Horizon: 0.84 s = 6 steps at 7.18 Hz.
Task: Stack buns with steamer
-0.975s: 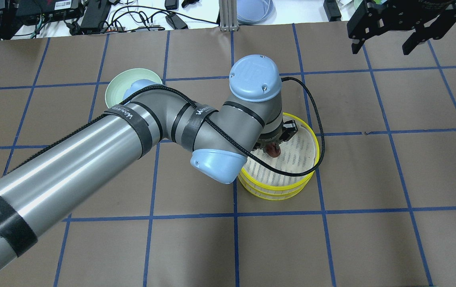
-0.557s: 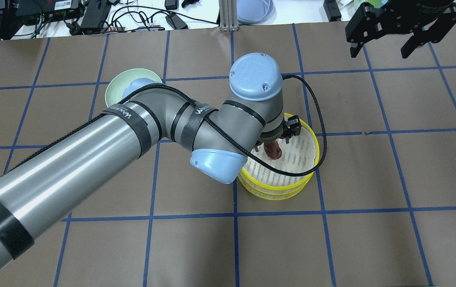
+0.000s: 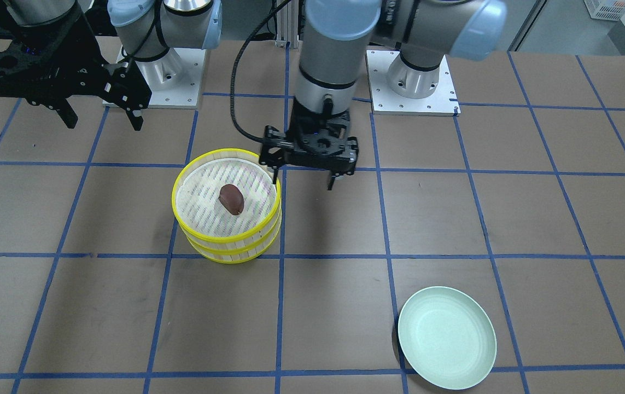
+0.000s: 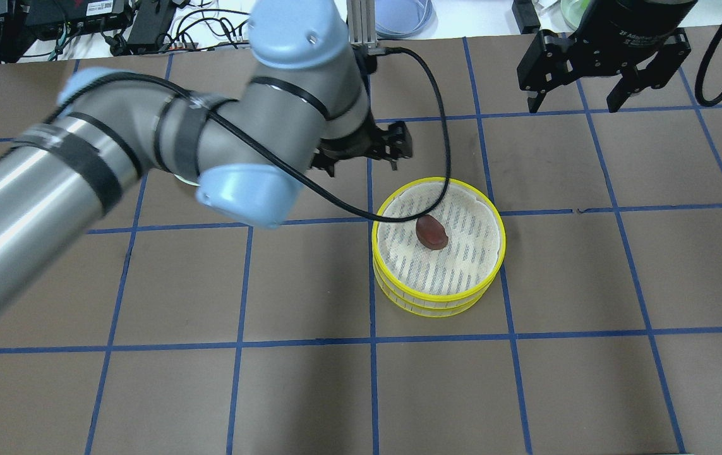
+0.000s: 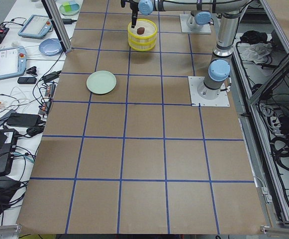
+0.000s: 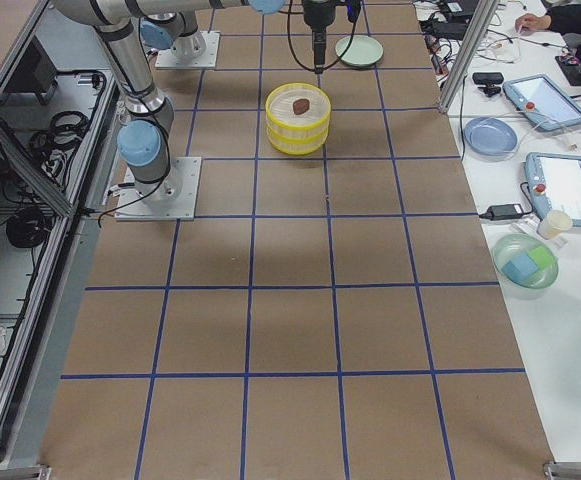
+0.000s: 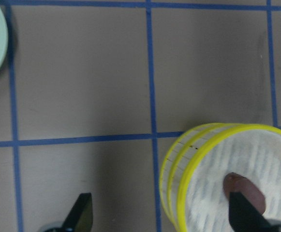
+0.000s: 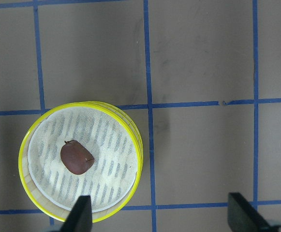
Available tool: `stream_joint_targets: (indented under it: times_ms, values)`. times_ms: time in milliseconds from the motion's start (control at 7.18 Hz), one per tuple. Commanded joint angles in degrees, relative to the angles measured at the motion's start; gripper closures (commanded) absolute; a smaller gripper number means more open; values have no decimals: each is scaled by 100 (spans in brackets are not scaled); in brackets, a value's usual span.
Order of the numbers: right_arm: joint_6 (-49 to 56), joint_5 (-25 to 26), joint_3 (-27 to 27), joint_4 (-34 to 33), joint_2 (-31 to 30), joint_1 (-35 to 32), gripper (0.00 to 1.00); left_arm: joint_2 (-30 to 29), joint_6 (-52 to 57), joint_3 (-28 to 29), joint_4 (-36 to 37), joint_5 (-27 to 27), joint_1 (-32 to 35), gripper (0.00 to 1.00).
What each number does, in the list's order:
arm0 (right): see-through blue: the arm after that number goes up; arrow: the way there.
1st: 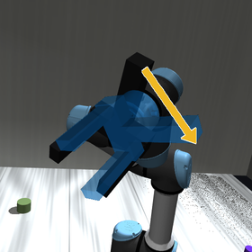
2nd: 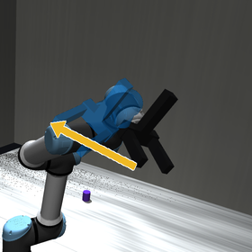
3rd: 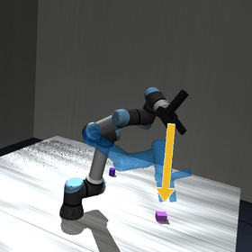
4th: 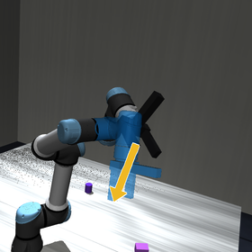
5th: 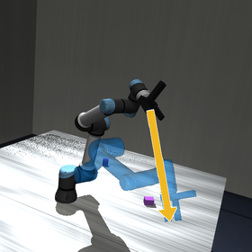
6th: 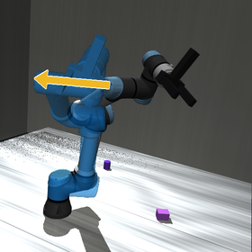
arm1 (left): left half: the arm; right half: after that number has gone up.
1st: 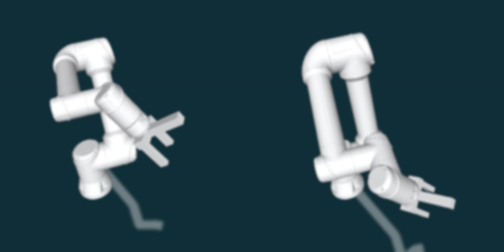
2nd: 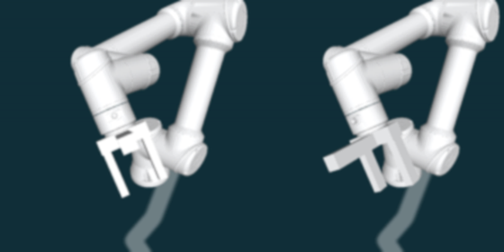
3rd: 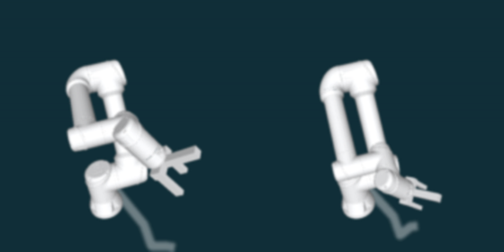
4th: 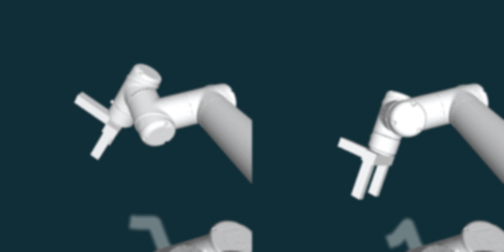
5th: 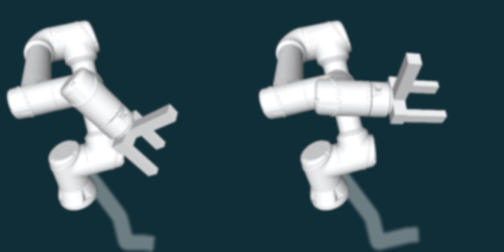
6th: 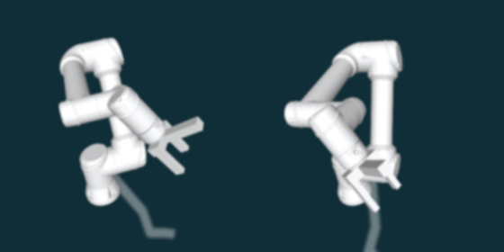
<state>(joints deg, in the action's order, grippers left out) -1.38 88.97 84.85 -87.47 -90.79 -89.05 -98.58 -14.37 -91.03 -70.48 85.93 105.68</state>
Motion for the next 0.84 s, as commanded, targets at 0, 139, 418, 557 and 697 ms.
stream_joint_targets:
  times_ms: [0, 139, 418, 557, 697]
  values:
    - [-90, -3, 146, -50, -79, -25, 0, 513, 995, 549, -1419, 11, -1002, 0]
    - [-56, -20, 146, -103, -79, -25, 0, 680, 1058, 673, -1746, 11, -1223, 0]
    - [-99, -29, 164, -103, -97, -25, 0, 866, 1068, 683, -1820, 177, -1348, 0]
    - [-213, -64, 198, -95, -141, -34, 0, 867, 1207, 657, -1828, 300, -1384, 0]
    - [-214, -47, 268, -95, -167, -34, 0, 867, 1287, 648, -1828, 414, -1427, 0]
